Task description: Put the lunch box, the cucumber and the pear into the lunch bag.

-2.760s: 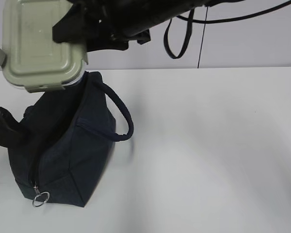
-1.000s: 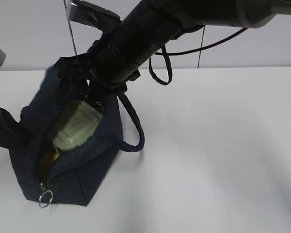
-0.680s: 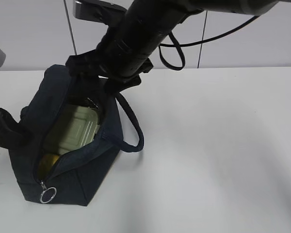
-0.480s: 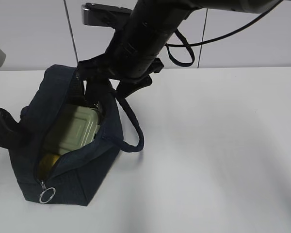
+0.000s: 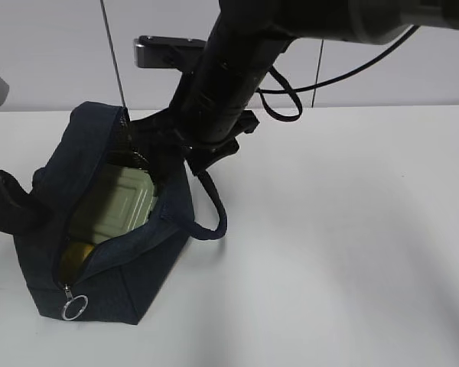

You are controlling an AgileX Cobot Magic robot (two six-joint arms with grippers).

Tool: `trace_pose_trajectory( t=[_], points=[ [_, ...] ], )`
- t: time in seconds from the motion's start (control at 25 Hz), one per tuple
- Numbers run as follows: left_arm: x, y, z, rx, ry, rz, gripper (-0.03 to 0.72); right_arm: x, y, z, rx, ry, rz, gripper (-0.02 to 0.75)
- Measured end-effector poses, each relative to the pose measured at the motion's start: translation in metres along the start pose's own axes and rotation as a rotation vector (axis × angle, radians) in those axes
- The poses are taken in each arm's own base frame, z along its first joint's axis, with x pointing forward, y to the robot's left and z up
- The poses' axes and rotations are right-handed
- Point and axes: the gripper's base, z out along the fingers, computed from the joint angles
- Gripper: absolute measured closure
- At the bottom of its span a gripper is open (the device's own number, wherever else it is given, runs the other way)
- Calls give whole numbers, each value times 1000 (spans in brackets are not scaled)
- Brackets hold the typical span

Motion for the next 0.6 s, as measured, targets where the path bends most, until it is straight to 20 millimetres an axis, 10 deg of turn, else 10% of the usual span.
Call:
trace_pose_trajectory(
  t=[0.24, 0.6],
  points=[
    [0, 0, 0, 1, 0, -1, 687, 0, -1, 2, 8, 4, -4, 692],
    [-15, 1, 5, 29, 27, -11, 687, 22, -6, -13, 63, -52, 16, 731]
  ],
)
